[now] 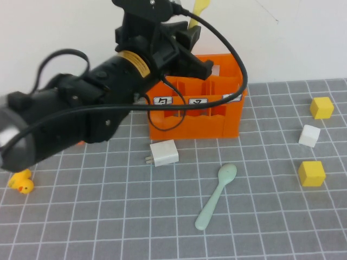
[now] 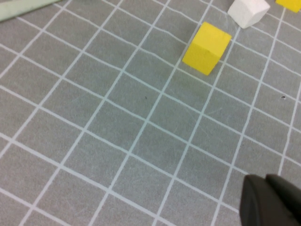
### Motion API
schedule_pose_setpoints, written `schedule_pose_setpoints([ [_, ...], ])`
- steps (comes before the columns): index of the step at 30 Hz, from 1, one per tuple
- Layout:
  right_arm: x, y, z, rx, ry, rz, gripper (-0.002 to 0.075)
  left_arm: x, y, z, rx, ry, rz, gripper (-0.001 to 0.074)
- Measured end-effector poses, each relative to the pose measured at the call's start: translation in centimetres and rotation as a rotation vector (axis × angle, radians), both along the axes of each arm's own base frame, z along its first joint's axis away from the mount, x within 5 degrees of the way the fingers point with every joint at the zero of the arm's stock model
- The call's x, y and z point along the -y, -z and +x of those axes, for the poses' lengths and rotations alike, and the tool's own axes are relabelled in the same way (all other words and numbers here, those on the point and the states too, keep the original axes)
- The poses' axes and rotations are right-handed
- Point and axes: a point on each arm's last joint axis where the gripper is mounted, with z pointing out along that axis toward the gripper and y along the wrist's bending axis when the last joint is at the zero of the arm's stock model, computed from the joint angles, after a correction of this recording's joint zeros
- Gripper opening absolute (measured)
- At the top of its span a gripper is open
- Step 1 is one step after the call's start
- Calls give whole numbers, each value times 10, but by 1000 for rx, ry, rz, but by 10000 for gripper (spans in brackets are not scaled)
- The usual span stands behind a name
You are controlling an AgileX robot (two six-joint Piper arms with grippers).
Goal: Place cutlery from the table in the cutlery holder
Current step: Place the knife on the box
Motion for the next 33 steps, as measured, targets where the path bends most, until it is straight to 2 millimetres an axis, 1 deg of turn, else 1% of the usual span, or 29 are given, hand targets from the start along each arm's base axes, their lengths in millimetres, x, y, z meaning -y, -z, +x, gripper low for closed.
schedule_pose_setpoints([
  [9,0,0,0,-2,-1,0,-3,8,18,15,55,-8,-79,125],
  [16,0,0,0,-2,-1,0,-3,10,39,27,-9,-61,-150,125],
  [20,0,0,0,-2,-1,0,-3,8,43,30,-36,-95,-197,124],
  [27,0,0,0,-3,-1,0,-3,3,44,32,-55,-125,-223,124],
  [33,0,0,0,-5,-2,0,-3,6,43,31,-71,-92,-256,124],
])
